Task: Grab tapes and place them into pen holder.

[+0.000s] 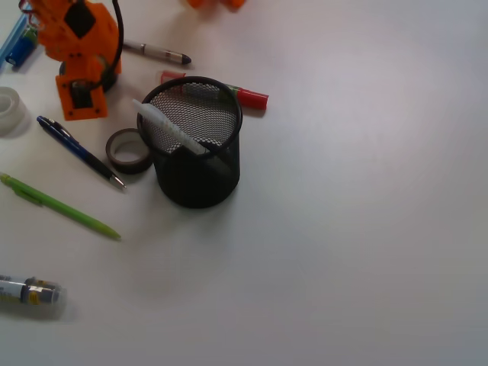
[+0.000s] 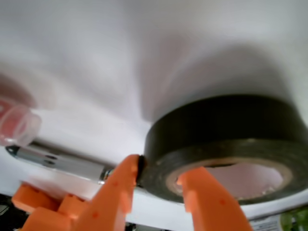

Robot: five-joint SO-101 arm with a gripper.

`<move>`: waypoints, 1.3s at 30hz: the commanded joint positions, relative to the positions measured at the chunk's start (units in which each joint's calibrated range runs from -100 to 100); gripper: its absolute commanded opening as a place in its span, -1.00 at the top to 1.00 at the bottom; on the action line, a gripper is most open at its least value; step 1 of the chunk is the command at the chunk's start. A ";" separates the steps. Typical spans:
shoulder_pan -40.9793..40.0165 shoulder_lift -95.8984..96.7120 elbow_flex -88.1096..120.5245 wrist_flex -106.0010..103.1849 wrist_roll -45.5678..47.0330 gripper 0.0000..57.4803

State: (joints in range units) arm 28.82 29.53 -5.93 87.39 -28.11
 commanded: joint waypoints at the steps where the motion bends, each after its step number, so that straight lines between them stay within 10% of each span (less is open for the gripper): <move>1: 1.27 -0.50 -3.94 -0.25 2.30 0.99; 13: 1.72 -14.87 -22.69 12.09 5.47 0.99; 23: -21.83 -35.78 -25.95 4.56 11.38 0.99; 39: -31.40 -43.68 17.52 -26.49 14.46 0.99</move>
State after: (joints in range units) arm -2.26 -8.89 10.87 63.63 -14.77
